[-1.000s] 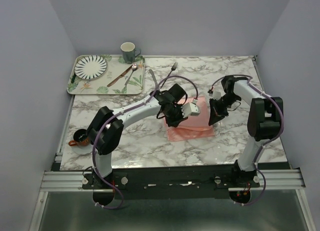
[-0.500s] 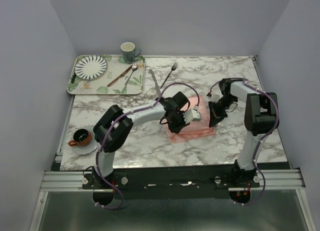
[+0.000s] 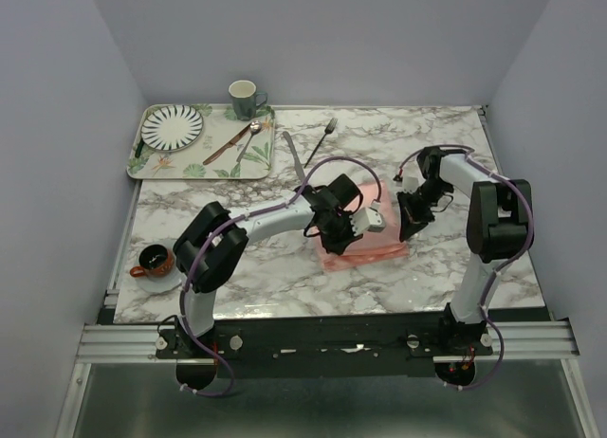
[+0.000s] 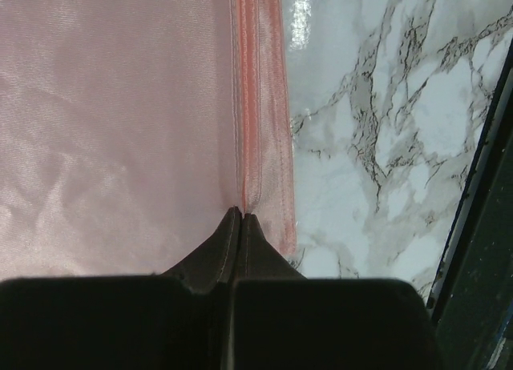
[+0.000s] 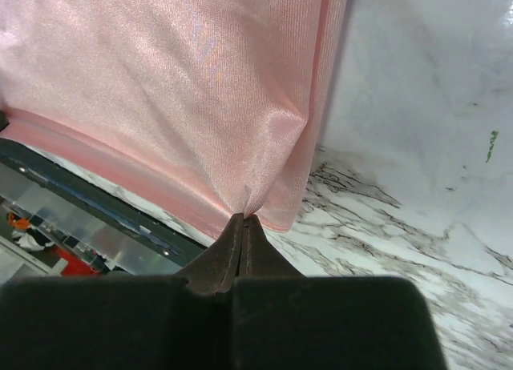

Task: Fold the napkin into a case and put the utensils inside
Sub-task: Fold the square-folded napkin at the center of the board.

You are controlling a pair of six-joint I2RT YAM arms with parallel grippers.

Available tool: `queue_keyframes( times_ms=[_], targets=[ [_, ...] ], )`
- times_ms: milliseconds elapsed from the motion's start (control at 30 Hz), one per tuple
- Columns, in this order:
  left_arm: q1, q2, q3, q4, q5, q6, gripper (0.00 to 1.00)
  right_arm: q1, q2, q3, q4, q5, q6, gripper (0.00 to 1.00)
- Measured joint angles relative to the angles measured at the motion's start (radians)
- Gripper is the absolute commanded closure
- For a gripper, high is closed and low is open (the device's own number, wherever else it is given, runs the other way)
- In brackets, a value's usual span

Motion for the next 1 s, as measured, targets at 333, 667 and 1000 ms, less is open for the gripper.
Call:
queue_keyframes(
  times_ms=[333, 667, 1000],
  targets=[
    [-0.017, -0.002, -0.024, 0.032, 0.008, -0.014, 1.0, 0.0, 0.014, -0.032, 0.0, 0.041, -0.01, 0.94],
    [-0.02, 0.01, -0.05, 0.045, 0.01, -0.018, 0.54, 0.0, 0.031, -0.032, 0.006, 0.074, -0.015, 0.68],
    [0.032, -0.104, -0.029, 0.002, 0.038, -0.064, 0.15, 0.0, 0.024, -0.005, -0.013, 0.078, -0.026, 0.5]
  ],
)
